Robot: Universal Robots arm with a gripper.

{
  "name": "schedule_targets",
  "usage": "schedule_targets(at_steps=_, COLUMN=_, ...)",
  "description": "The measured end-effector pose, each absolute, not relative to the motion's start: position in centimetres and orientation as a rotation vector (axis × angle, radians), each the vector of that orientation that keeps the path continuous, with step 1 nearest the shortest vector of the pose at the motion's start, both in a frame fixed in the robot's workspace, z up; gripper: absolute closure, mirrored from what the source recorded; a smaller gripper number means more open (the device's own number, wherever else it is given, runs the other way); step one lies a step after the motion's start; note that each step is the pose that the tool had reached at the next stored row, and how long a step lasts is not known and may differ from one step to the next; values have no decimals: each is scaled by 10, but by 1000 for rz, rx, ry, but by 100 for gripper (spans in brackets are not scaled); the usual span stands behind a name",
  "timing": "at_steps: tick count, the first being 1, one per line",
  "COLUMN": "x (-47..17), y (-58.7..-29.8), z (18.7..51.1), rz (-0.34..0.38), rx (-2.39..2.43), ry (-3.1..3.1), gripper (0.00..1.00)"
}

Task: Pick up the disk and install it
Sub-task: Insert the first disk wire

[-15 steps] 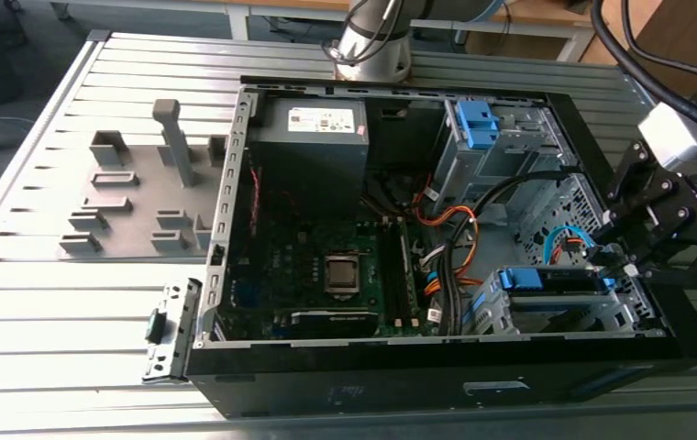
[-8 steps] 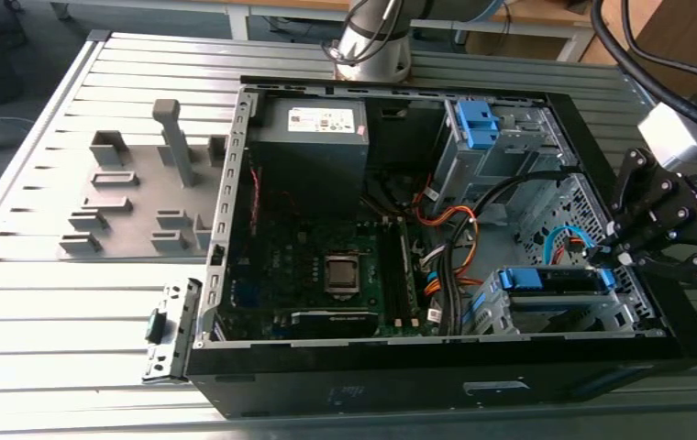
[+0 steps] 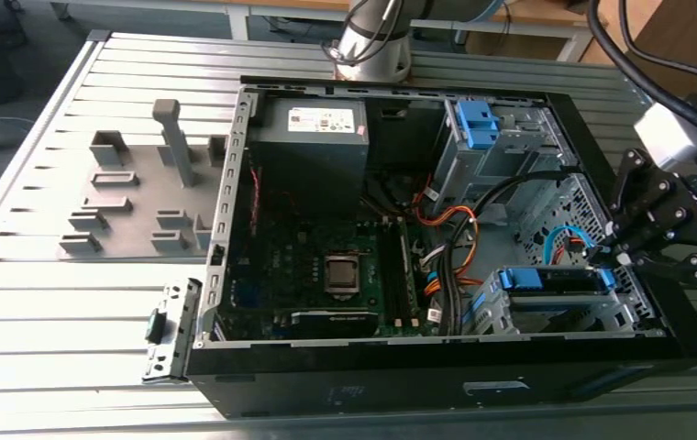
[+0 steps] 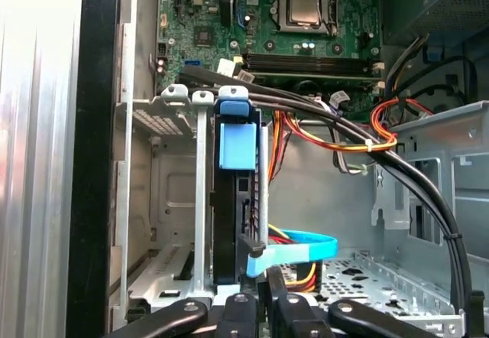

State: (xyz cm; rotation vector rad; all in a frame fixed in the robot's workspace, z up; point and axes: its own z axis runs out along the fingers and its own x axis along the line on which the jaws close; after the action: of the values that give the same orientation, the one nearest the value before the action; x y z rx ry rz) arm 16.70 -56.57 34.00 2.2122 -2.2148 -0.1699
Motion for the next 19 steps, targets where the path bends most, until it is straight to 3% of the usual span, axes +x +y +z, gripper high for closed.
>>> schedule_targets(at_steps=19, x=149, y=-564, z=340, rz=-146, rx=2203, ry=-2208, gripper=84)
